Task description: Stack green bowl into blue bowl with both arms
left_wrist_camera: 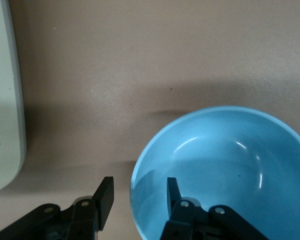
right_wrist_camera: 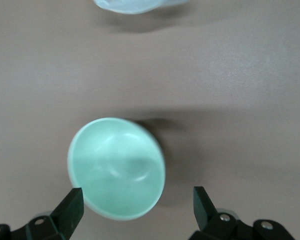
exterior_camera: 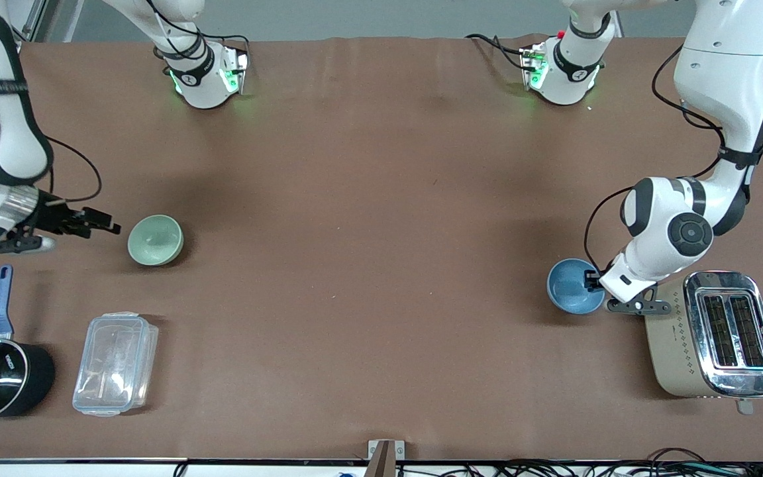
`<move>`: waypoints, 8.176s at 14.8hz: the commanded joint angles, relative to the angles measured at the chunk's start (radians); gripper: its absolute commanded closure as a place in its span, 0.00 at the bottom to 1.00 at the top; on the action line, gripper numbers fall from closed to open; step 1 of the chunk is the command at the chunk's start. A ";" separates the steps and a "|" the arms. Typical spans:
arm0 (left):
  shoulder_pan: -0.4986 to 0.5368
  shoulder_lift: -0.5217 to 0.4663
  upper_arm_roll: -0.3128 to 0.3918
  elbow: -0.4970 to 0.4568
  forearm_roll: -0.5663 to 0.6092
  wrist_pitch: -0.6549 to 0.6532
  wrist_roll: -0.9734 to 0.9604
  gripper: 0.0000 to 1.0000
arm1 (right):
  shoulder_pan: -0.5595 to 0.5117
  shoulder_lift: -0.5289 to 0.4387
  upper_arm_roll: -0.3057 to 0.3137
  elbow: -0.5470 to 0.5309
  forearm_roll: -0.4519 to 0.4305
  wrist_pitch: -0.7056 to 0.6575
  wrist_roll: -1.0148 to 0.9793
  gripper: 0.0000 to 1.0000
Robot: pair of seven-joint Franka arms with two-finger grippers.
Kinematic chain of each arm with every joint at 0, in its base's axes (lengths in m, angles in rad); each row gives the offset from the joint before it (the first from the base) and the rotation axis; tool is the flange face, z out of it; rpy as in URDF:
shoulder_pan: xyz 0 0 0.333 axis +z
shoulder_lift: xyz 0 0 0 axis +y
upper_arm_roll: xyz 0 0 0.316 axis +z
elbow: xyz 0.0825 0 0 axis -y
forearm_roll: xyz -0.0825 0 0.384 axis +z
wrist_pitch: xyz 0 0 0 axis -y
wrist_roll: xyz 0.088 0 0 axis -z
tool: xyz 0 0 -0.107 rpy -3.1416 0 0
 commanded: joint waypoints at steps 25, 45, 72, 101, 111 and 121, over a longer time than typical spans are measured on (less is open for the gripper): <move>-0.367 0.118 -0.344 0.217 0.038 -0.070 -0.978 1.00 | 0.115 -0.096 0.012 0.012 0.014 -0.024 0.093 0.95; -0.197 -0.138 -0.344 0.363 0.101 -0.414 -0.933 0.00 | 0.784 -0.030 0.017 0.329 -0.238 -0.138 1.163 0.96; -0.104 -0.606 0.007 0.291 -0.132 -0.924 -0.057 0.00 | 0.997 0.275 0.015 0.386 -0.183 0.149 1.271 0.94; -0.096 -0.611 0.010 0.303 -0.137 -0.930 0.018 0.00 | 0.785 0.068 -0.003 0.566 -0.216 -0.411 1.237 0.00; -0.096 -0.608 0.008 0.305 -0.137 -0.924 0.020 0.00 | 0.344 -0.212 -0.003 0.552 -0.337 -0.591 0.806 0.00; -0.093 -0.601 0.010 0.321 -0.136 -0.927 0.025 0.00 | 0.275 -0.256 0.000 0.668 -0.353 -0.707 0.653 0.00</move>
